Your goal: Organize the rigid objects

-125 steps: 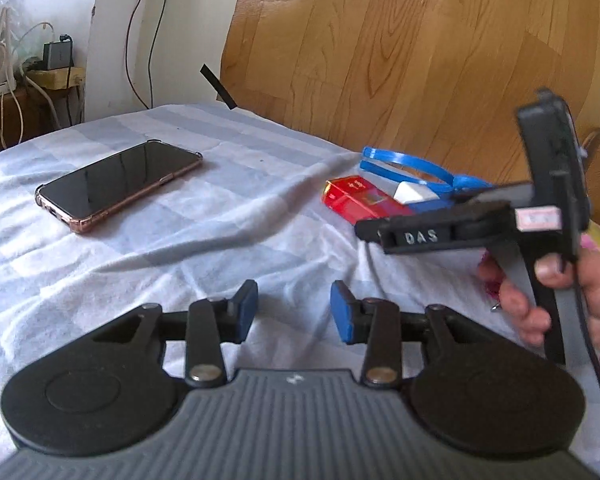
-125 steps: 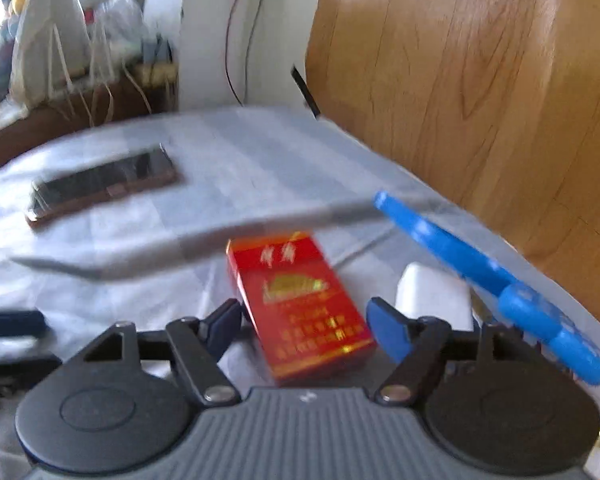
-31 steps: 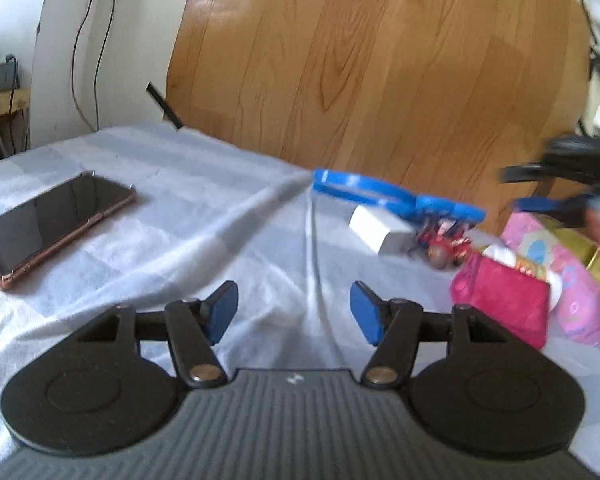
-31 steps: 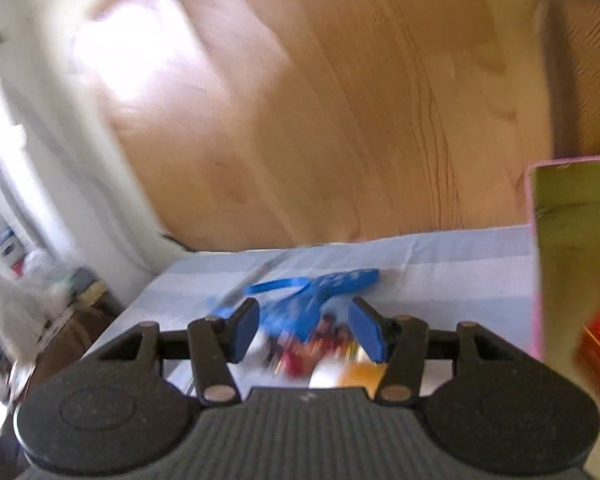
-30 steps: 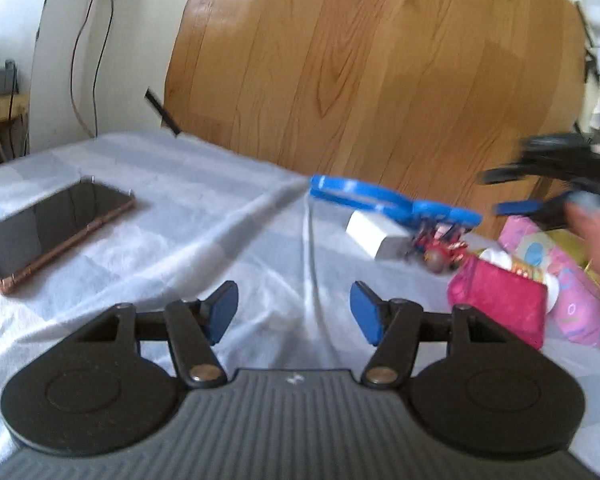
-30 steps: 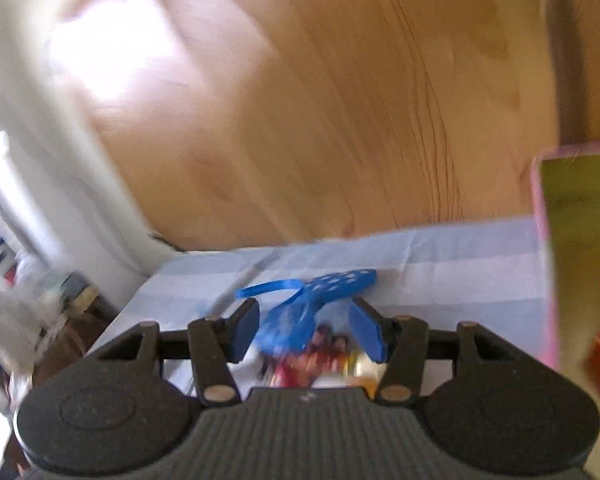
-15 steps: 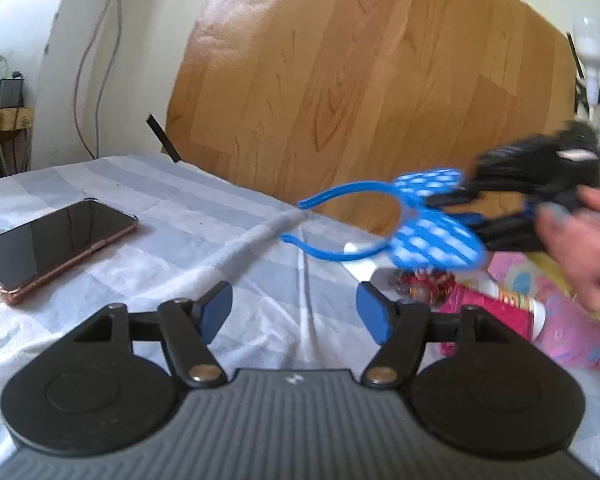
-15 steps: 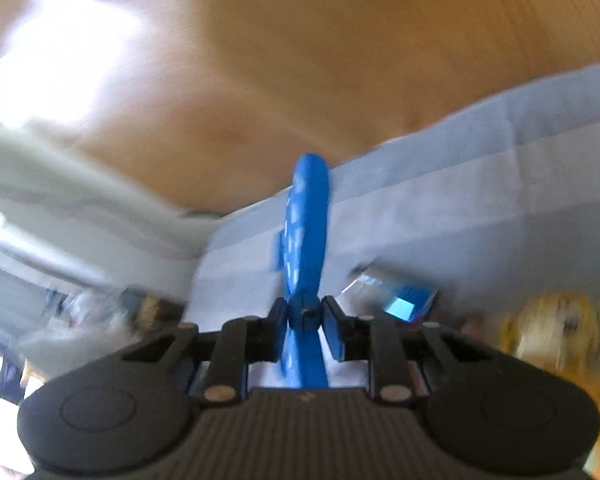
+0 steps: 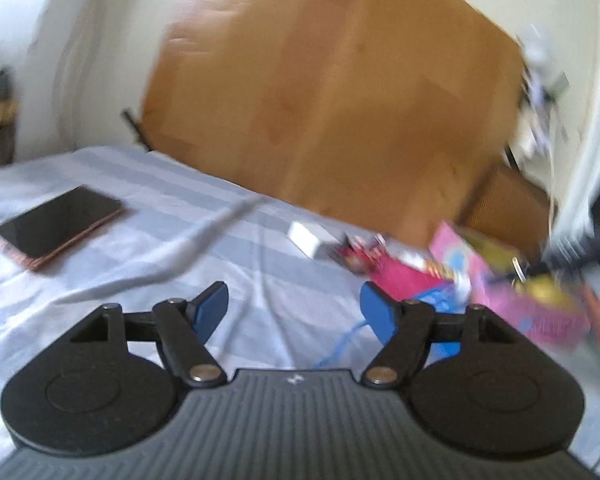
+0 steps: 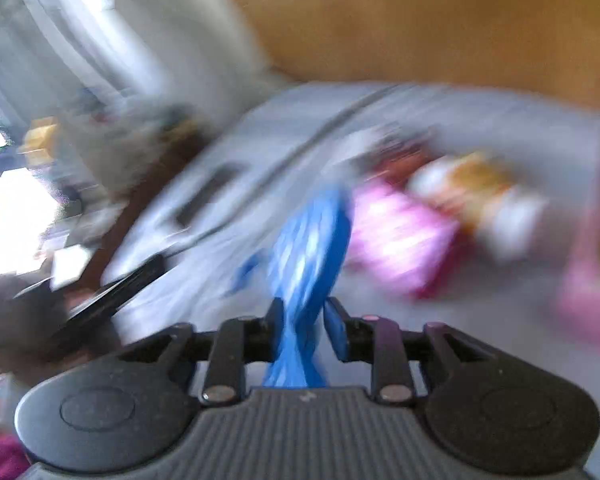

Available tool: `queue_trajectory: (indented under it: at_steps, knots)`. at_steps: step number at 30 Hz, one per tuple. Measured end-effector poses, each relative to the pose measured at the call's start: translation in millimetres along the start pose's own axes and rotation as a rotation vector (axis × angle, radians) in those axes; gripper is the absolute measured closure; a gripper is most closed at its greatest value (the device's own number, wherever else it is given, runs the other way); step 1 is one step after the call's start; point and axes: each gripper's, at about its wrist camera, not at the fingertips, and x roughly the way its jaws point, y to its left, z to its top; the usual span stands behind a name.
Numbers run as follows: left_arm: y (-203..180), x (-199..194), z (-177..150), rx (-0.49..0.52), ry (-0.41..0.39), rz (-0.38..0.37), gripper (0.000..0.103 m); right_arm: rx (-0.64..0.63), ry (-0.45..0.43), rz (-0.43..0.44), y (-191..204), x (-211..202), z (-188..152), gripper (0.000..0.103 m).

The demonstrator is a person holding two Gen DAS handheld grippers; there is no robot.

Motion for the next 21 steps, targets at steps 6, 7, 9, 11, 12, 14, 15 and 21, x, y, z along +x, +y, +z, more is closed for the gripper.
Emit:
queue_trajectory:
  at_steps: [6,7,9,11,12,14,15,21]
  knots:
    - [-35.5,26.2,-0.8,0.24,0.096,0.037,0.035,0.129,-0.161,0.064,-12.8,-32.9,-41.6,0.064]
    - [-38.4,33.8,-1.6,0.289,0.116,0.058,0.035,0.1,-0.157,0.058,-5.8,-34.5,-57.7,0.064]
    - [-37.7,48.3,-4.3,0.35,0.158,0.08,0.039,0.043,-0.129,0.052,6.5,-36.3,-88.1,0.064]
    - [-35.7,63.7,-8.5,0.385,0.225,0.078,0.048,0.018,-0.072,0.065,16.1,-30.8,-119.9,0.064]
    - [-34.8,69.6,-11.0,0.393,0.26,0.068,0.056,0.027,-0.043,0.086,19.1,-28.7,-130.4,0.064]
    - [-34.1,74.0,-16.4,0.393,0.295,0.045,0.07,0.053,0.012,0.142,26.8,-21.6,-145.8,0.064]
    - [-34.9,71.8,-17.4,0.385,0.301,0.027,0.082,0.055,0.032,0.144,29.8,-16.3,-149.3,0.064]
    - [-41.2,42.9,-29.4,0.269,0.327,-0.015,0.088,0.078,-0.099,0.075,29.2,15.1,-103.0,0.063]
